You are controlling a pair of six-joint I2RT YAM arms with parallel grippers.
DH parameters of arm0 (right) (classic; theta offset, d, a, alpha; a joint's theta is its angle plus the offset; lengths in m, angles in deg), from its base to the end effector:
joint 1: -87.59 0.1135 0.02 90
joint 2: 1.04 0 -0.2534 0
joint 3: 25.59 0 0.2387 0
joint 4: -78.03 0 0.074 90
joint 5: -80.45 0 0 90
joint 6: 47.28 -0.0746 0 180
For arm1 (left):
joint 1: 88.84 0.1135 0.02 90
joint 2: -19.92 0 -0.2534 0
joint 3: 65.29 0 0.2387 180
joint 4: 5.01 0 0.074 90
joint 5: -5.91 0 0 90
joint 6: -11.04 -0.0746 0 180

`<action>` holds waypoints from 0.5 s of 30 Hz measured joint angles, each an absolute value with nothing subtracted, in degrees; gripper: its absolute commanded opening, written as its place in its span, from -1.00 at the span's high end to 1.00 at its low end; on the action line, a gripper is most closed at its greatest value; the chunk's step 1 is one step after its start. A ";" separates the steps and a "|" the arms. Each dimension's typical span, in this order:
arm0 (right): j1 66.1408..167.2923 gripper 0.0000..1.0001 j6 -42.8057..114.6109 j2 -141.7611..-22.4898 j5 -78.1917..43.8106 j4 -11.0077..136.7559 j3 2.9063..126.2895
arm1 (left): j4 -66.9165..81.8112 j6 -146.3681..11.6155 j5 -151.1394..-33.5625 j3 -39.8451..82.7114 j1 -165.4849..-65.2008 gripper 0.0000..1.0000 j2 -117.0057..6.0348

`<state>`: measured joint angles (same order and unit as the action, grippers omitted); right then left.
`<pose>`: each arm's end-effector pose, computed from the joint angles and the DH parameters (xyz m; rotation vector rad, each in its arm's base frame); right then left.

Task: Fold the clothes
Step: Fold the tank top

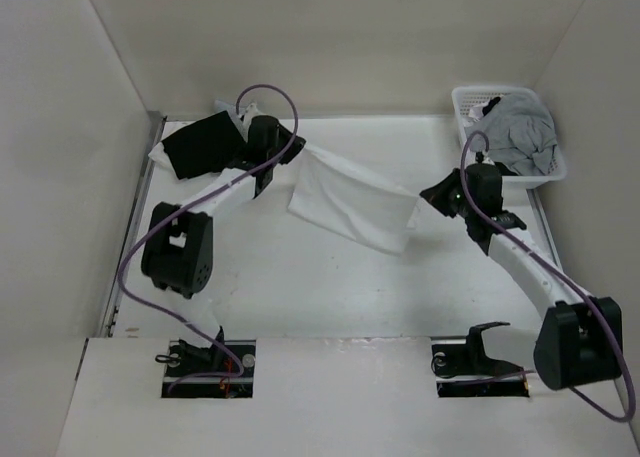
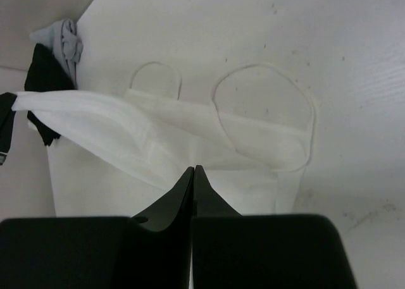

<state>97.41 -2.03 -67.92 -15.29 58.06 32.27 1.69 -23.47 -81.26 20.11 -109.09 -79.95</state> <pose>0.2804 0.0561 0.2373 0.5837 2.0663 0.6753 0.4076 -0.1464 0.2499 -0.6477 1.9257 -0.8147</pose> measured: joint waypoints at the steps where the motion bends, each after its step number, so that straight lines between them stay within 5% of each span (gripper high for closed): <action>1: 96.39 1.00 -1.75 -69.66 -15.75 58.54 33.43 | 1.98 -23.52 -81.30 23.15 -109.07 0.93 -82.91; 5: 92.39 0.99 -0.99 -76.66 -16.86 60.18 37.58 | 3.94 -24.11 -81.32 33.62 -109.07 0.73 -92.74; 9: 90.05 0.59 -1.03 -84.42 -16.60 61.84 41.13 | 4.69 -24.81 -82.13 41.75 -108.98 0.38 -100.19; 15: 89.13 0.34 -1.01 -89.47 -14.78 62.43 41.37 | 2.87 -25.83 -82.26 33.40 -107.98 0.43 -96.81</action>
